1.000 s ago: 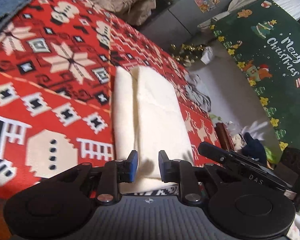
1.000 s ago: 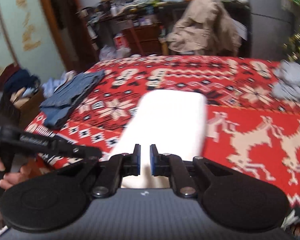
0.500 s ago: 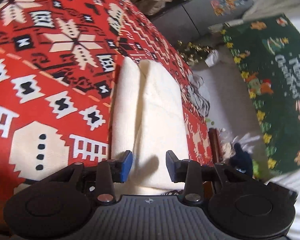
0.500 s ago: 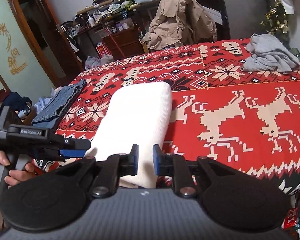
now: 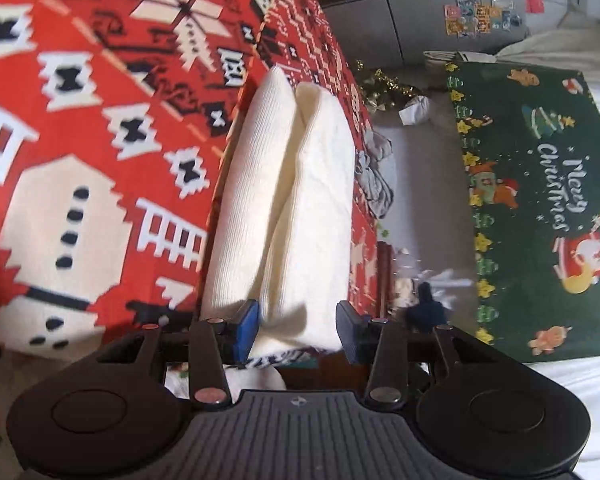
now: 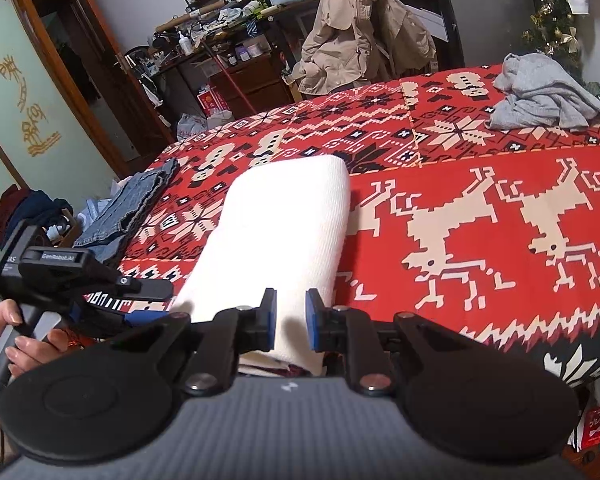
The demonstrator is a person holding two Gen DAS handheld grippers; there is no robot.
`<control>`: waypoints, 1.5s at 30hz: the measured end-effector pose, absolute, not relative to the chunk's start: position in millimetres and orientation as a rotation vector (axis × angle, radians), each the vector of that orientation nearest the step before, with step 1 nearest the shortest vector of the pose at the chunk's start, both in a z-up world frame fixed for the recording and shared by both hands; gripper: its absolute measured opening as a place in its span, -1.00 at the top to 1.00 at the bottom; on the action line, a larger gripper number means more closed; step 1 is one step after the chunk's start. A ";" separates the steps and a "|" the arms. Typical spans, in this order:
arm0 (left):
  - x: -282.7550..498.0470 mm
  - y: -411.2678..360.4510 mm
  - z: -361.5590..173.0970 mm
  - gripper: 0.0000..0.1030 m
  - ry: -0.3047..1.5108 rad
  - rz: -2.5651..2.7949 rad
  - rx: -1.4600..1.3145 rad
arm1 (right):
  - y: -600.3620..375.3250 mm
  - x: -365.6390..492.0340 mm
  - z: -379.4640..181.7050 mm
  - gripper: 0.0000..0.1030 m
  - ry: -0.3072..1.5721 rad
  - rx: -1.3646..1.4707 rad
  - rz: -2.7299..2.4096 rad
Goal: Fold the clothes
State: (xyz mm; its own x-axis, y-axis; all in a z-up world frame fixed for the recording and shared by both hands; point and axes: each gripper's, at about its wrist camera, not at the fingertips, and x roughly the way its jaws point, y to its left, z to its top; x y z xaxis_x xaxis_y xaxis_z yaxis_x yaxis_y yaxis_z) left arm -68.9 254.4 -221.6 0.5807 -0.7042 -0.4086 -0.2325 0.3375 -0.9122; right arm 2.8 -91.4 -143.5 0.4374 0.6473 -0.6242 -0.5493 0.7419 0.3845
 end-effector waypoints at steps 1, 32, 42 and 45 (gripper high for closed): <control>-70.2 254.2 -223.1 0.20 0.952 -0.383 -1.240 | -91.7 2.7 -144.2 0.65 0.836 0.134 0.746; -65.3 211.3 -147.3 0.85 0.741 -0.328 -0.793 | -63.1 -11.3 -175.5 0.40 0.891 -0.107 0.753; -92.5 229.7 -192.5 0.84 0.850 -0.193 -0.831 | -57.0 -6.6 -182.2 0.43 0.913 -0.103 0.765; -91.2 233.1 -199.6 0.84 0.838 -0.195 -0.871 | -56.3 -7.5 -181.3 0.43 0.915 -0.114 0.768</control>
State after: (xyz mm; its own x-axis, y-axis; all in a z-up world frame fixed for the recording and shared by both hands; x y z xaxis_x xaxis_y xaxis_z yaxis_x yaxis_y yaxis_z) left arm -91.2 233.1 -199.6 0.6736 -0.4716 -0.5690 -0.1717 0.6490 -0.7412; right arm -7.5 -56.3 -181.3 0.3684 0.5502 -0.7494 -0.6426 0.7332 0.2225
